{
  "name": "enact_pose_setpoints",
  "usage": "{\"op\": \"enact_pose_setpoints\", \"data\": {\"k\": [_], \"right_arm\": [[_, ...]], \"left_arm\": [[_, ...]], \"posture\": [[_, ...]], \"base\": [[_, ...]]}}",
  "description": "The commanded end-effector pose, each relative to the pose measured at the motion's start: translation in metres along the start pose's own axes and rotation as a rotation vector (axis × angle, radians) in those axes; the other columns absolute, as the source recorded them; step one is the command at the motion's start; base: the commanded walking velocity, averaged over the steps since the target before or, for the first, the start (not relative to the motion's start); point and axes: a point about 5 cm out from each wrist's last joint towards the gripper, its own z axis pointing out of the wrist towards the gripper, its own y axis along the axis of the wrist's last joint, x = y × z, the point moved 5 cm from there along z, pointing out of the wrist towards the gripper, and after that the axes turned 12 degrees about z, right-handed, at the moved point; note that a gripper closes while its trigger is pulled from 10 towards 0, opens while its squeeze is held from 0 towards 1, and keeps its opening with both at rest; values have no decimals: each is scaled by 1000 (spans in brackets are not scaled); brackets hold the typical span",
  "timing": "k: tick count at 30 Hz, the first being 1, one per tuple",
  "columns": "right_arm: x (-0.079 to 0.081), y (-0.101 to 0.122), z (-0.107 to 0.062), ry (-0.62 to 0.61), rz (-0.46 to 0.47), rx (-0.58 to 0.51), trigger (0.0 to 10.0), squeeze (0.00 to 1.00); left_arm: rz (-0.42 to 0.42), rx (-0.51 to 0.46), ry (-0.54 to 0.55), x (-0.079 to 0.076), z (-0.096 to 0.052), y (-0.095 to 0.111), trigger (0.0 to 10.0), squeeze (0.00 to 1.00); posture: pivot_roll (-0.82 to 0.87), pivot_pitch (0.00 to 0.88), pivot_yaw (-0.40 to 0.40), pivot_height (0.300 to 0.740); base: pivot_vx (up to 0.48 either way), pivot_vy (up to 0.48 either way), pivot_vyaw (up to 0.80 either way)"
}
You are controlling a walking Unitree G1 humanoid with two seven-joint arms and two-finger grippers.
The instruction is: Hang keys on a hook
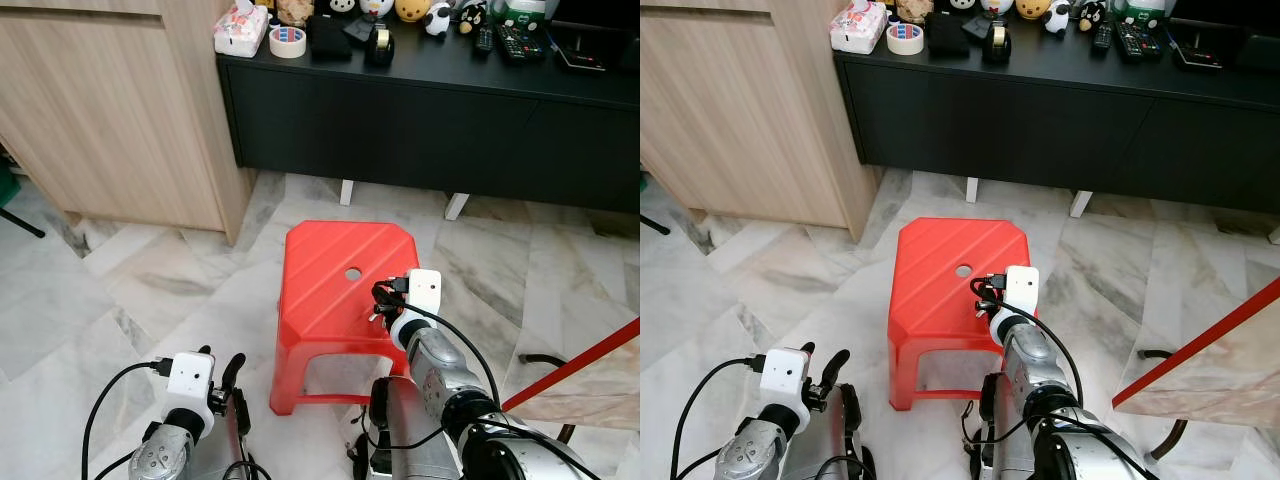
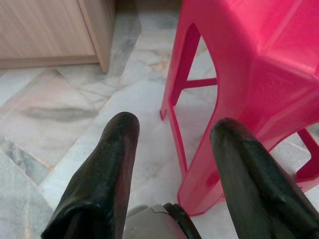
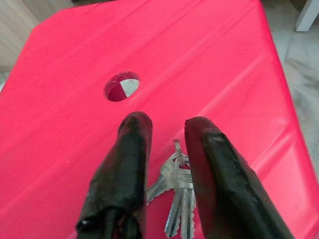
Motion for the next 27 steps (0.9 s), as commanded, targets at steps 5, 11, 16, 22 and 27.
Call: {"op": "enact_pose_setpoints", "data": {"k": [5, 11, 16, 22, 27], "right_arm": [[-6, -3, 0, -30, -20, 34, 10000, 1000], [-5, -1, 1, -26, -21, 32, 10000, 871], [-1, 1, 2, -11, -32, 31, 10000, 0], [0, 3, 2, -6, -36, 32, 10000, 0], [1, 5, 3, -2, -40, 30, 10000, 0]], "left_arm": [[3, 11, -2, -2, -8, -3, 10000, 0], [1, 15, -2, -3, -13, -4, 10000, 0], [-2, 29, -4, -5, -22, -7, 10000, 0], [0, 39, -2, -4, -29, -8, 10000, 0], [-1, 44, -3, -5, -32, -8, 10000, 0]], "posture": [[118, 210, -73, 562], [119, 240, -74, 562], [123, 247, -74, 562], [126, 268, -75, 562], [125, 276, -76, 562]], "base": [[0, 0, 0], [0, 0, 0], [0, 0, 0], [0, 0, 0], [0, 0, 0]]}}
